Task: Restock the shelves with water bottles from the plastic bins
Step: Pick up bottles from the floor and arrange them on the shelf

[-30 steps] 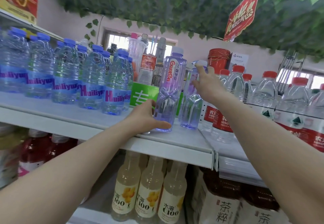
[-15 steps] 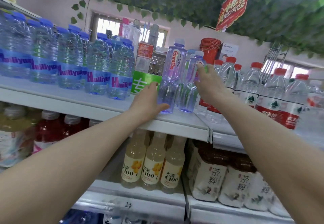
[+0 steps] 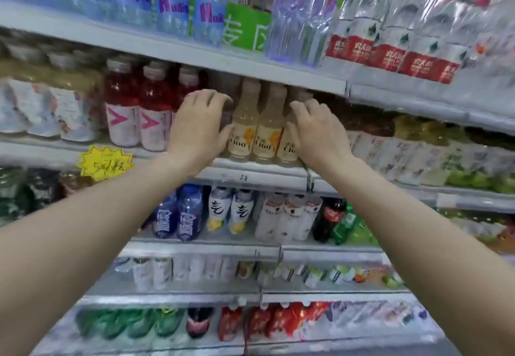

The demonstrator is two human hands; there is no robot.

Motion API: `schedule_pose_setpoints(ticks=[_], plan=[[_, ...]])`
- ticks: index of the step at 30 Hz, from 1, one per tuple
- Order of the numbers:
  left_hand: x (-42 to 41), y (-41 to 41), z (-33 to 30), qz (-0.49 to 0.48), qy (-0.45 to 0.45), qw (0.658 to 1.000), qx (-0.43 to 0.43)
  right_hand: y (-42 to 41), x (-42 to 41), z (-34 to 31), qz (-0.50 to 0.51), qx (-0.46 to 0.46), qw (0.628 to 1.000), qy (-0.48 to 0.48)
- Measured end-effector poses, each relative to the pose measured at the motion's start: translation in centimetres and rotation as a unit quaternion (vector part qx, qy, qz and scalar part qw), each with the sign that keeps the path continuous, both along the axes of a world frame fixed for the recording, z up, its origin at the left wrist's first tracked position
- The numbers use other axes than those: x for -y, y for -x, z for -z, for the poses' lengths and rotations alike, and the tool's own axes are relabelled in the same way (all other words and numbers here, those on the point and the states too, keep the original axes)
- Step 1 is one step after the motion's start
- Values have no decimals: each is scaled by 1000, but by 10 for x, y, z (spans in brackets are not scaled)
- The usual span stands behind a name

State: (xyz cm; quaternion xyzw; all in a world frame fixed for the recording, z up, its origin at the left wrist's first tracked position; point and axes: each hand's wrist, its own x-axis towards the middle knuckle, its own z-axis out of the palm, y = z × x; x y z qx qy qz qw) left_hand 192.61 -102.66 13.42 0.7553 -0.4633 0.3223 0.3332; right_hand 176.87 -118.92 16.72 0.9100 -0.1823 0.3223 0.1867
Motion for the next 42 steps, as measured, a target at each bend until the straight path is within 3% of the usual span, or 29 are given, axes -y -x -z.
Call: schedule_pose_setpoints(ticks=[11,22,30,36,42], plan=[[-102,-3,261,-10,-187,976,-112,-16,-93,279,-56,-171,968,-176],[-180,43,567,-55,-328,894,-300,-14,-136,568,-79,-277,892,-348],[-177,57,764,-57,-390,859,-327,-11,-135,774,-42,-380,823,-420],[-150,37,883,-44,-402,854,-328,-46,-135,909,-42,-385,806,-448],[-138,25,959,-42,-411,848,-330,-80,-136,1007,-43,-313,800,-510]])
